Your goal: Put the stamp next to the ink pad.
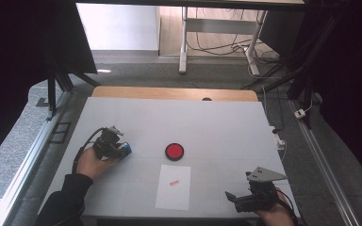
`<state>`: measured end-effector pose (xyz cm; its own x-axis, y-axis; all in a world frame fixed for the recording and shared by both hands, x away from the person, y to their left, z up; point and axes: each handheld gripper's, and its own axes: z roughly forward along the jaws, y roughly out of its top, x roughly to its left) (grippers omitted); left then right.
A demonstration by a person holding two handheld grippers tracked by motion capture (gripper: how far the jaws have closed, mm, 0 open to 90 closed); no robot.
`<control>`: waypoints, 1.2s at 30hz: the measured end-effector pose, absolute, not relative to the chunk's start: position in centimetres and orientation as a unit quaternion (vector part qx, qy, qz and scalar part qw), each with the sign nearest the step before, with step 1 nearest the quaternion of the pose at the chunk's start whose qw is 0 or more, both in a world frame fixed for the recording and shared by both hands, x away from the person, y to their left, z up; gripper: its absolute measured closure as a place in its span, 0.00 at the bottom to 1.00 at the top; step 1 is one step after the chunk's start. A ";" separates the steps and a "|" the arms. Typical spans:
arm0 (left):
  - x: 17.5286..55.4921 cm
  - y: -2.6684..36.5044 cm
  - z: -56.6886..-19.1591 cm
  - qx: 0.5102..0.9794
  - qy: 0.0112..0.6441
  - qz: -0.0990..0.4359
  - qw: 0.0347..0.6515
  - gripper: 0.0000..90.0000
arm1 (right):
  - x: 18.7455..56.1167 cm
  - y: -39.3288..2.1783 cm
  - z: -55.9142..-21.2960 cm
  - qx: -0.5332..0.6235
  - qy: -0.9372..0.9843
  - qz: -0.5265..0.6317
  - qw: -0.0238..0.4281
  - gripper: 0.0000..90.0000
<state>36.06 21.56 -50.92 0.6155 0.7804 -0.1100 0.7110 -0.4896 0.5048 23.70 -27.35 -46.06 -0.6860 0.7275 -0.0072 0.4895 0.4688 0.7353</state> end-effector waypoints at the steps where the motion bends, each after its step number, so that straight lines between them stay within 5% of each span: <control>1: 36.1 21.6 -50.9 0.859 0.433 0.067 0.263 0.62 | 23.7 -27.3 -46.1 0.362 0.841 0.367 0.162 0.00; 24: 35.3 22.2 -48.9 0.840 0.415 0.097 0.336 0.13 | 23.8 -27.6 -46.0 0.363 0.841 0.373 0.147 0.00; 36: 34.4 22.1 -47.5 0.821 0.418 0.087 0.378 0.03 | 23.8 -27.4 -46.1 0.356 0.844 0.372 0.146 0.00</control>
<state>34.40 22.10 -47.53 0.6345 0.7533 -0.1731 0.6212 -0.3637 0.6942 23.81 -27.44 -46.07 -0.7034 0.7105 0.0189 0.4930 0.4685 0.7331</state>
